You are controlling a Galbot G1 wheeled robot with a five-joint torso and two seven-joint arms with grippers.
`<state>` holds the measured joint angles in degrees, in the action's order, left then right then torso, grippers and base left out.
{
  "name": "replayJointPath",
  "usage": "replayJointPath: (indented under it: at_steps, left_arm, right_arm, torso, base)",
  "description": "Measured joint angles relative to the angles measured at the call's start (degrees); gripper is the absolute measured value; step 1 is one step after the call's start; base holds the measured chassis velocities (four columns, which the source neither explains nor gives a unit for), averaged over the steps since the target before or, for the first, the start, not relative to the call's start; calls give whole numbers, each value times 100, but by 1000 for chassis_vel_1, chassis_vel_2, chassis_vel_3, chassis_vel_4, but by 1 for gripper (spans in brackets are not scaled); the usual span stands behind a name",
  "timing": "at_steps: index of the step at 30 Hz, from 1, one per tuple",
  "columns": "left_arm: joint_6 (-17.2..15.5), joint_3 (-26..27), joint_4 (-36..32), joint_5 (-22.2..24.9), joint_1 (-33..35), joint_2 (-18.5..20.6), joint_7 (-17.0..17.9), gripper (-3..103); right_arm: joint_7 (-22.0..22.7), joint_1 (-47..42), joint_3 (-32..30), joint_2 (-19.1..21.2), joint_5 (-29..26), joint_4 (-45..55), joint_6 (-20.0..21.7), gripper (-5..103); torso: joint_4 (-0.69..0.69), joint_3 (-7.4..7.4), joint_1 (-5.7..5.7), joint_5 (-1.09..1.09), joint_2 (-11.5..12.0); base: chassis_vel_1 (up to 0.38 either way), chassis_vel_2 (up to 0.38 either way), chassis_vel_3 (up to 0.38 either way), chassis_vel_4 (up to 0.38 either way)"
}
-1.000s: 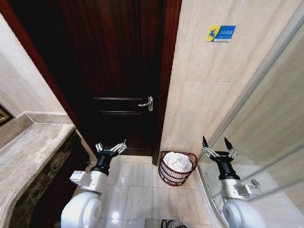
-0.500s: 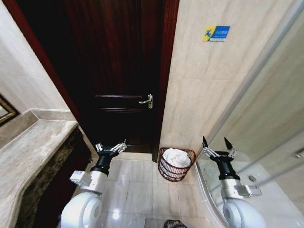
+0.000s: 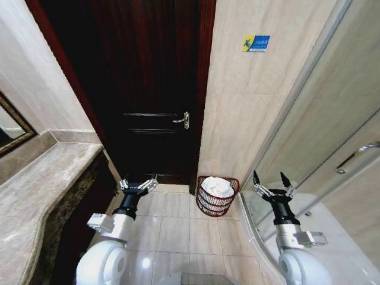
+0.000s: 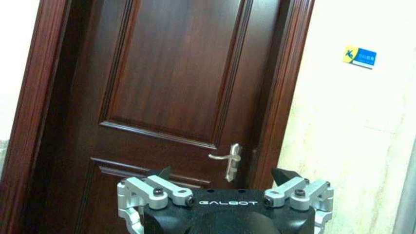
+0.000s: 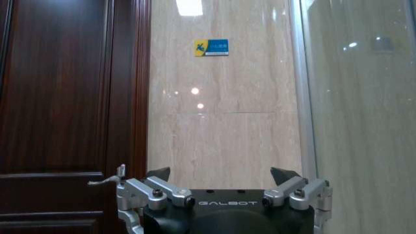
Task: Discard the used towel into the hamper.
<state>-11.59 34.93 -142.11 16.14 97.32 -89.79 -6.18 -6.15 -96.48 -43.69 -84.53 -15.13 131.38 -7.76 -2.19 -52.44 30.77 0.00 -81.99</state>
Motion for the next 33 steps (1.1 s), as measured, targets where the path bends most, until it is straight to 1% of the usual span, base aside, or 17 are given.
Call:
replayJointPath:
  at_steps: [7, 11, 25, 29, 30, 32, 33]
  left_arm:
    - [0, 0, 0, 0, 0, 0, 0, 100]
    - [0, 0, 0, 0, 1, 0, 0, 100]
    - [0, 0, 0, 0, 2, 0, 0, 100]
    - [0, 0, 0, 0, 2, 0, 0, 100]
    - [0, 0, 0, 0, 2, 0, 0, 100]
    - [0, 0, 0, 0, 1, 0, 0, 100]
    - [0, 0, 0, 0, 2, 0, 0, 100]
  right_arm:
    - [0, -1, 0, 0, 0, 0, 0, 100]
    - [0, -2, 0, 0, 0, 0, 0, 100]
    - [0, -2, 0, 0, 0, 0, 0, 100]
    - [0, -2, 0, 0, 0, 0, 0, 100]
    - [0, -2, 0, 0, 0, 0, 0, 100]
    - [0, -2, 0, 0, 0, -1, 0, 100]
    - [0, -2, 0, 0, 0, 0, -1, 100]
  torso:
    - [0, 0, 0, -1, 0]
    - [0, 0, -3, 0, 0]
    - [1, 1, -5, 0, -1]
    - [0, 1, -4, -3, -1]
    - [0, 2, -5, 1, -2]
    - [1, 1, -4, 2, -1]
    - [1, 1, -4, -1, -1]
  base:
    - [7, 3, -1, 3]
    - [78, -103, -72, 81]
    - [143, -142, -139, 139]
    - [184, -163, -176, 165]
    - [198, -154, -179, 176]
    - [189, -155, -185, 187]
    - [146, -225, -190, 180]
